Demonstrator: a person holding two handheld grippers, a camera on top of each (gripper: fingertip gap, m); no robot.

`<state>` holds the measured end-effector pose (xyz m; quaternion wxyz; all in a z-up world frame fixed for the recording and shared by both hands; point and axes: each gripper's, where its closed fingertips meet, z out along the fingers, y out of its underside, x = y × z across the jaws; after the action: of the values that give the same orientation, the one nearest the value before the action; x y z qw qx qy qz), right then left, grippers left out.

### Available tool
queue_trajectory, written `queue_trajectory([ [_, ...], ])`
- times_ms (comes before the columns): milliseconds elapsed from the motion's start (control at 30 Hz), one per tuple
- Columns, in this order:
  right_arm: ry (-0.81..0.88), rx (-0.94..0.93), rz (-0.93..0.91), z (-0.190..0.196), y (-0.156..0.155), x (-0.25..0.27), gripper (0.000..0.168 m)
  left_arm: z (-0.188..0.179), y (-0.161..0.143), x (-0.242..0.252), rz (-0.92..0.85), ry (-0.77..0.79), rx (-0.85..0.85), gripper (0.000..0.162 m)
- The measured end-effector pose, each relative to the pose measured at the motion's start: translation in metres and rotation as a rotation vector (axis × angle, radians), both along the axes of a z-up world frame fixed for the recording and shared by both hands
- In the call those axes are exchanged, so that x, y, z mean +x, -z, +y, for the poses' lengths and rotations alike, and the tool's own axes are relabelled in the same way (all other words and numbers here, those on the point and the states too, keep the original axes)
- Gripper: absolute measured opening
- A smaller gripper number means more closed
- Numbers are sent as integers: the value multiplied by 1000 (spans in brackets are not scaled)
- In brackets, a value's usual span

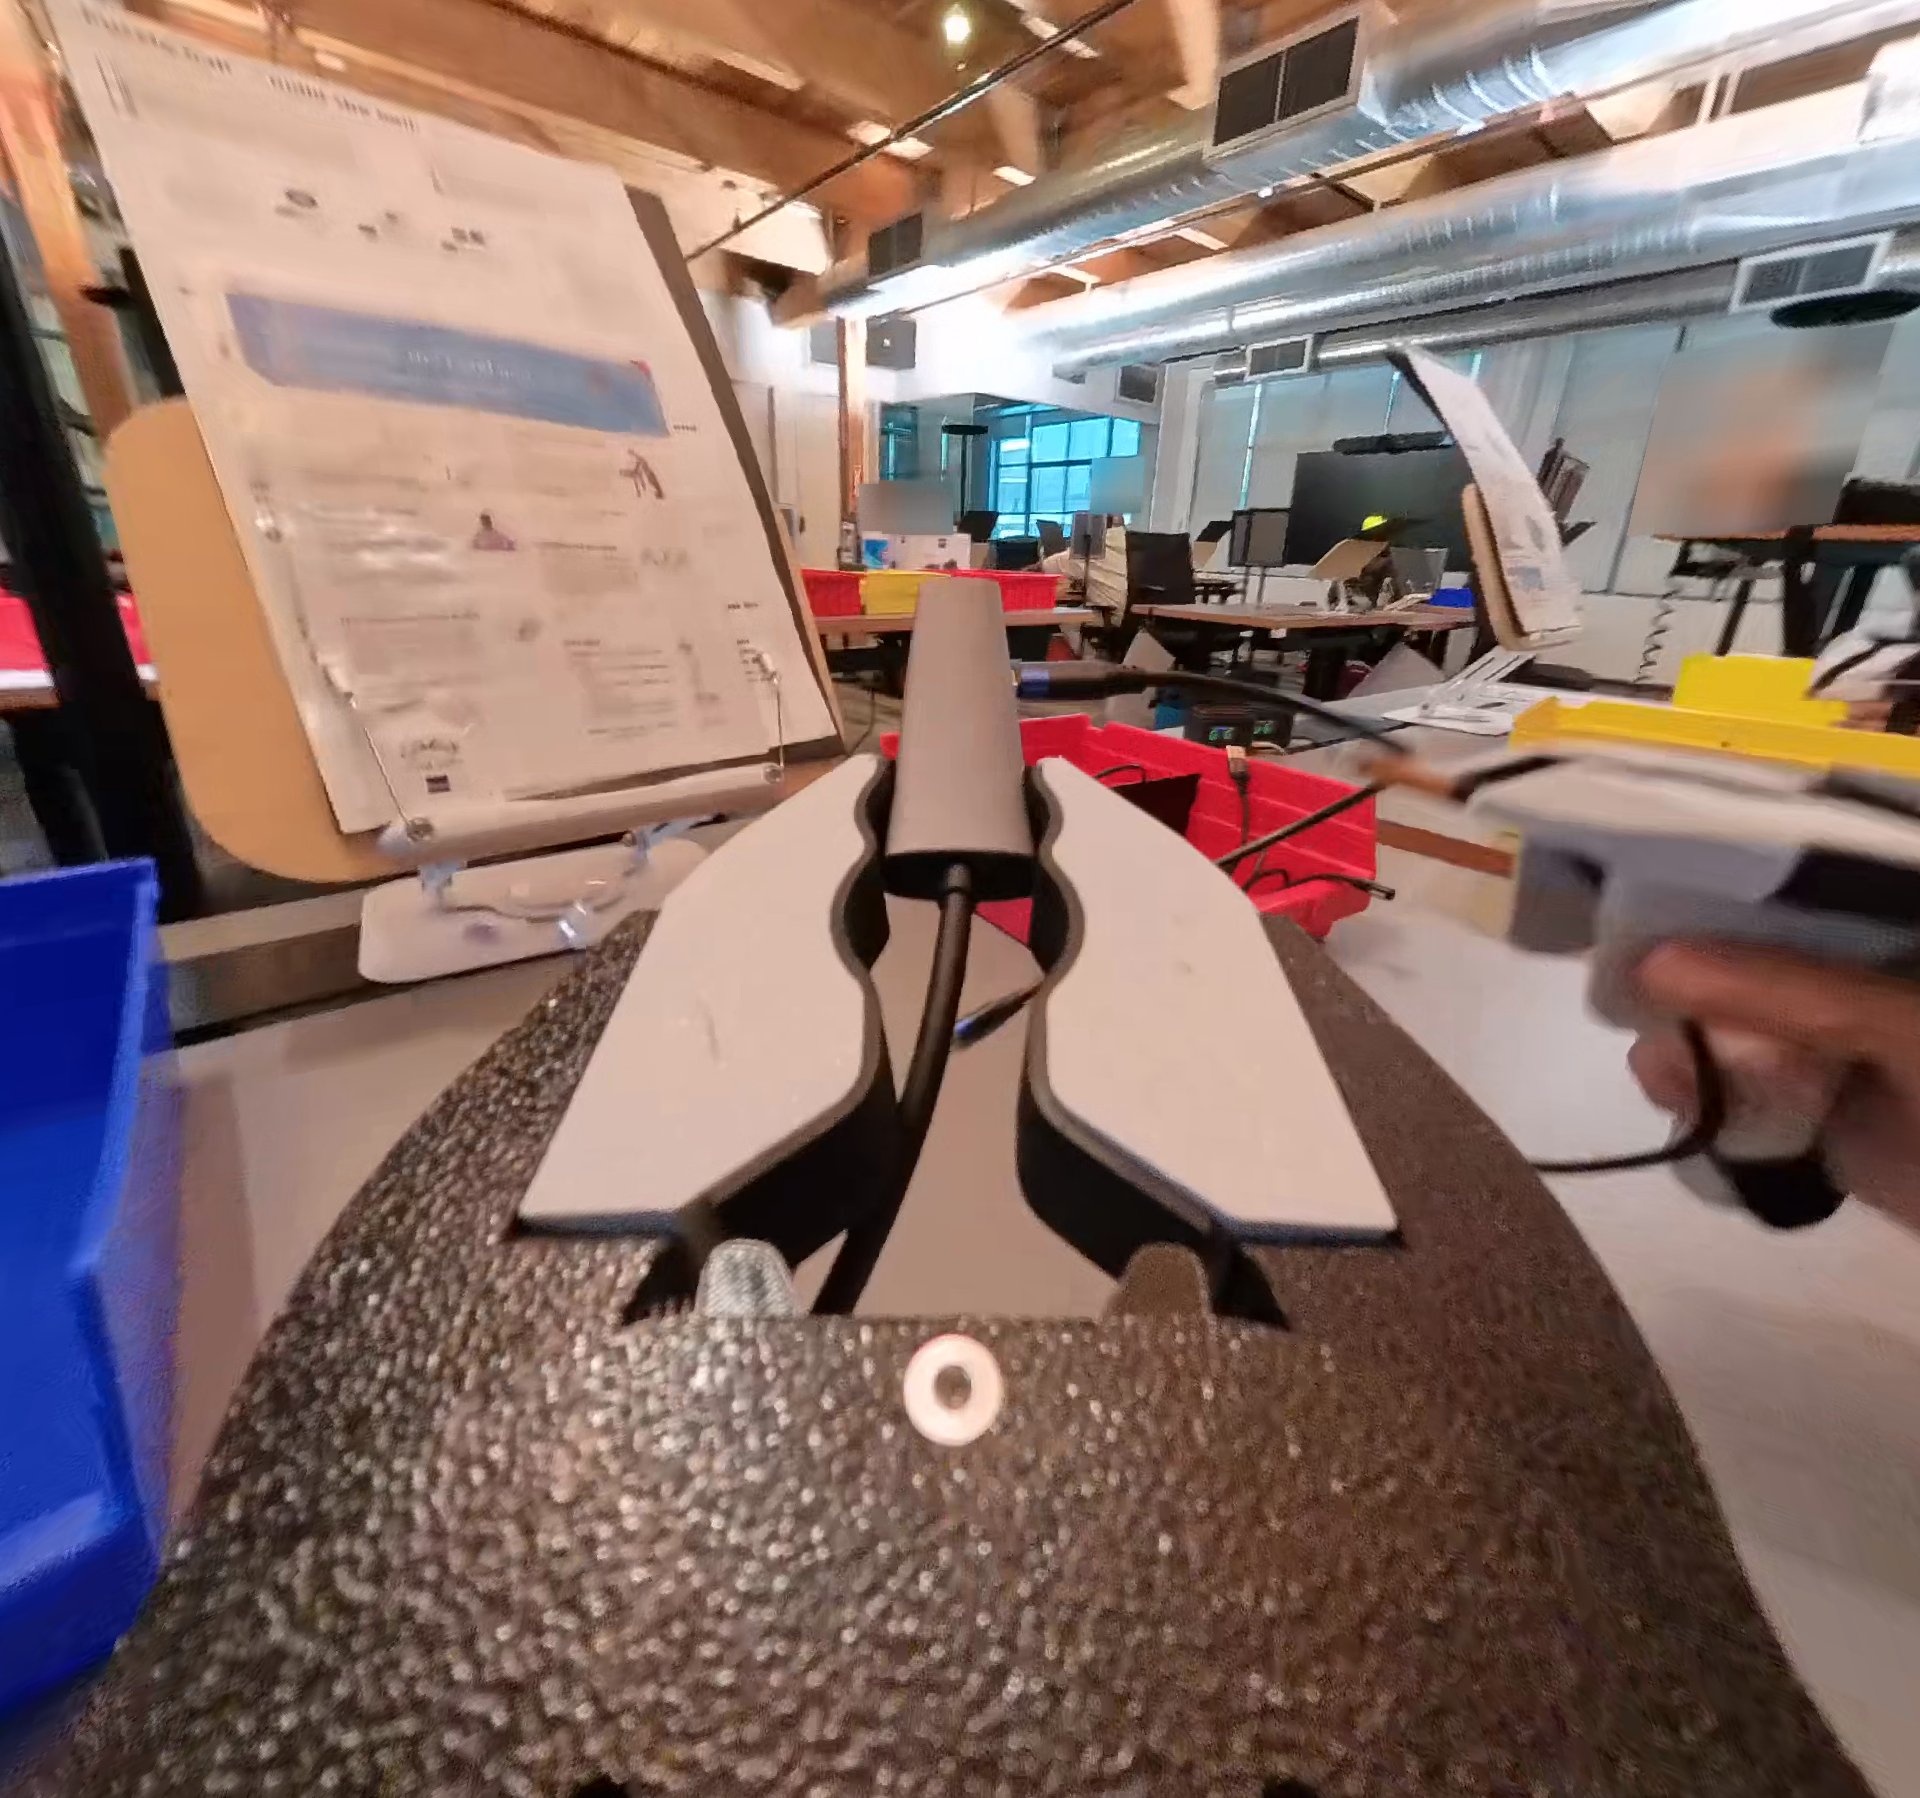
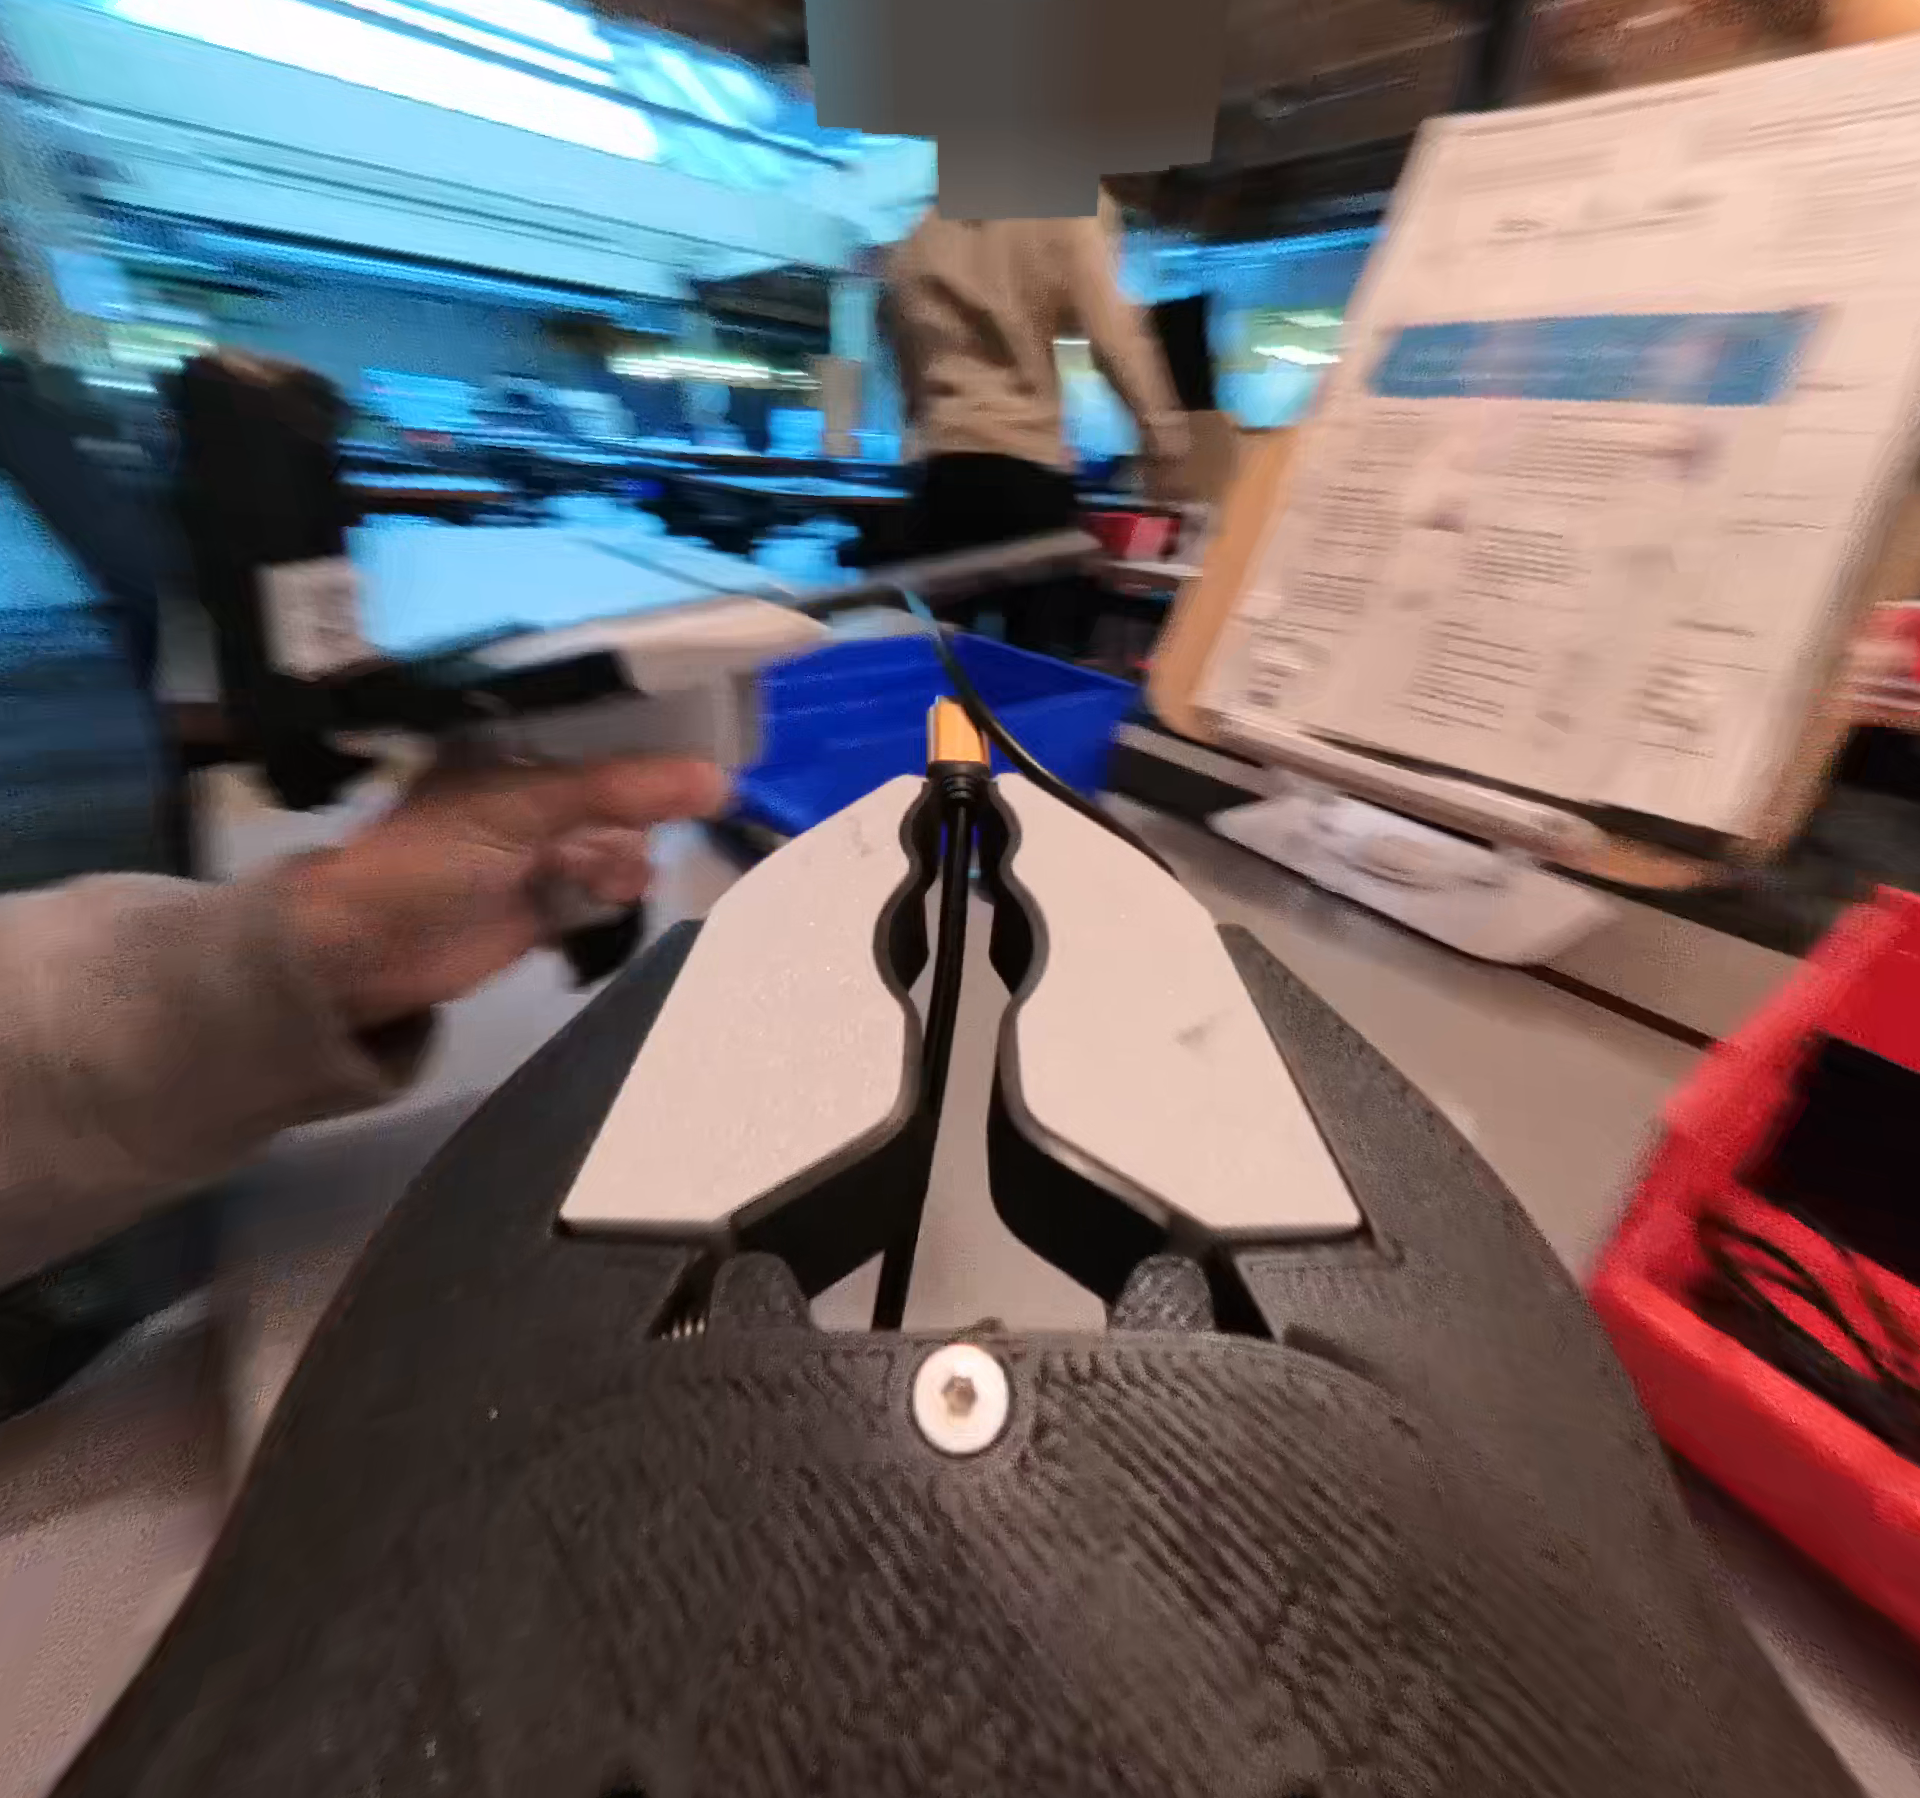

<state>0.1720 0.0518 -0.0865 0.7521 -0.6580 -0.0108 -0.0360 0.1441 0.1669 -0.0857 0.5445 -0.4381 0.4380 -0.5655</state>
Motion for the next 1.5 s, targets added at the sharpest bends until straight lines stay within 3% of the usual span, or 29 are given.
queue_trajectory([
  [100, -437, -94, 87, -22, -26, -47, 7, 12, 10, 2, 52, -144, 79, 23],
  [233, -598, -190, -3, -60, -34, -55, 7, 37, 23, -2, 80, -243, 19, 23],
  [300, -327, -84, -59, -58, -54, -3, 7, 41, 23, -4, 73, -247, 21, 23],
  [433, 12, 62, -109, -67, -98, 101, 7, 40, 27, -1, 75, -209, -12, 23],
  [533, 150, 144, -165, -62, -124, 164, 7, 36, 32, 3, 97, -180, -5, 23],
  [633, 93, 186, -154, -45, -128, 200, 7, 34, 36, 6, 109, -157, -9, 23],
  [833, -68, 228, 171, -15, -85, 249, 7, 39, 41, 7, 125, -157, -16, 23],
  [967, -181, 340, 290, -13, -80, 249, 7, 44, 46, 7, 132, -152, -31, 23],
  [1067, -126, 353, 308, -17, -73, 262, 7, 46, 50, 9, 141, -141, -41, 23],
  [1167, -236, 422, 298, -28, -93, 242, 7, 45, 53, 10, 146, -131, -46, 23],
  [1300, -78, 180, 159, -12, -64, 255, 7, 43, 57, 13, 152, -111, -61, 23],
  [1400, 133, 1, 156, -10, -25, 290, 7, 41, 59, 14, 156, -105, -59, 23],
  [1467, 289, -181, 54, -14, 7, 312, 7, 40, 58, 14, 153, -106, -55, 23],
  [1500, 280, -316, -22, -13, 28, 311, 7, 41, 58, 13, 152, -106, -54, 23],
])
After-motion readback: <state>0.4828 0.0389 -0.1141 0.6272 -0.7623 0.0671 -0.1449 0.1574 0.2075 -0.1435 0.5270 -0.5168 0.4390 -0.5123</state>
